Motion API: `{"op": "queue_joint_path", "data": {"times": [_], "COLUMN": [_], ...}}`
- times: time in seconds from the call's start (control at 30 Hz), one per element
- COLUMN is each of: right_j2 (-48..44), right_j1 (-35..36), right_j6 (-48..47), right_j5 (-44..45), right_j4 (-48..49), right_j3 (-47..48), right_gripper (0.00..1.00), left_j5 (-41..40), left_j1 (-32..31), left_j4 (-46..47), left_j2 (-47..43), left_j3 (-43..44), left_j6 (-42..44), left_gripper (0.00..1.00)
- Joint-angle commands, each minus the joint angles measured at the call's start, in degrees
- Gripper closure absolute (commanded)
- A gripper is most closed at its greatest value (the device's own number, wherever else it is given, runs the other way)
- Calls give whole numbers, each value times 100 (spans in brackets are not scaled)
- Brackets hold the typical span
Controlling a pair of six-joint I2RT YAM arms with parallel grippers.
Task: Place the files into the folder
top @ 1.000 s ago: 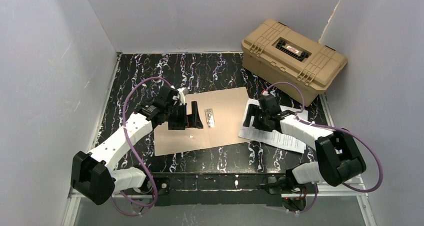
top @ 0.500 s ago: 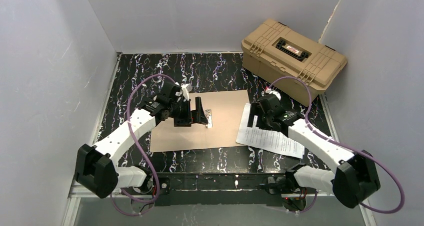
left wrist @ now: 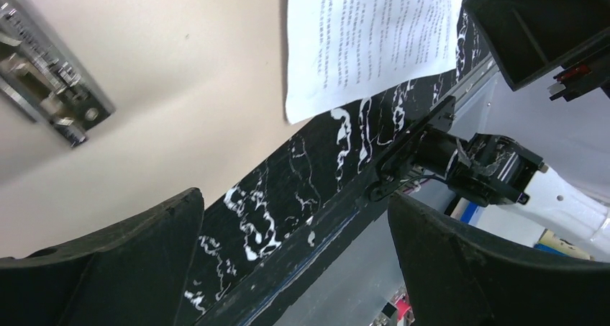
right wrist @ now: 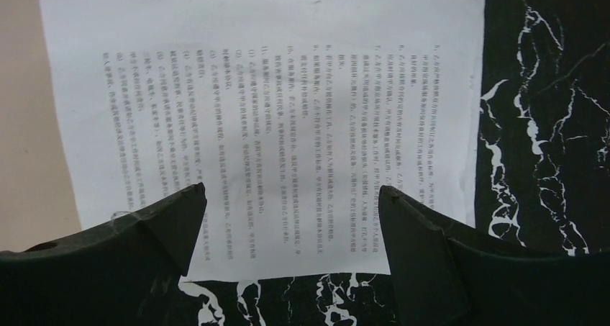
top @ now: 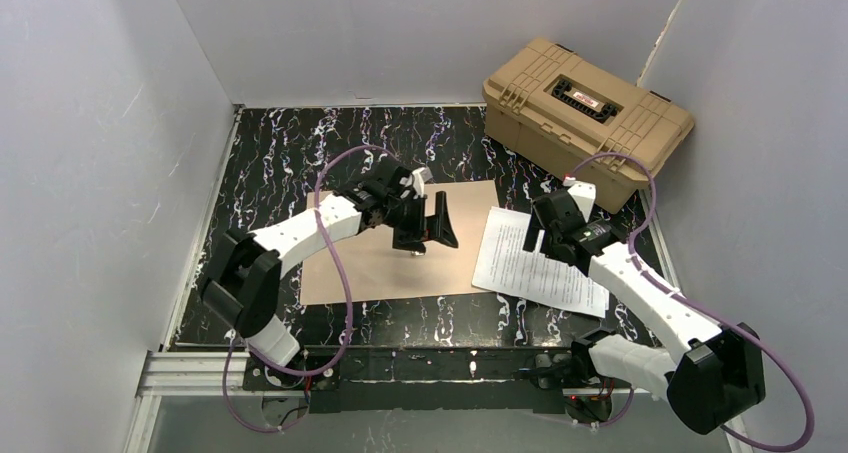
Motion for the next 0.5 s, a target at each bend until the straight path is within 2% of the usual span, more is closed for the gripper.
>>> {"op": "queue_joint_path", "data": {"times": [0.0, 0.17, 0.47], "right_j2": [-103, 16, 169], "right_j1": [-540, -1673, -2805], "right_j6": [-206, -539, -453], "right_j5": [200, -532, -556], "right_j4": [161, 591, 1029], "right_j3": [-150, -336, -553], "right_gripper": [1, 1, 1], "left_j5": [139, 46, -331], "left_j1": [-174, -276, -484], "left_j4": [301, 403, 95], "left_j2": [402, 977, 2033], "left_j3": [472, 878, 1901], "left_j6": [-157, -240, -157], "left_gripper": [2, 2, 2]}}
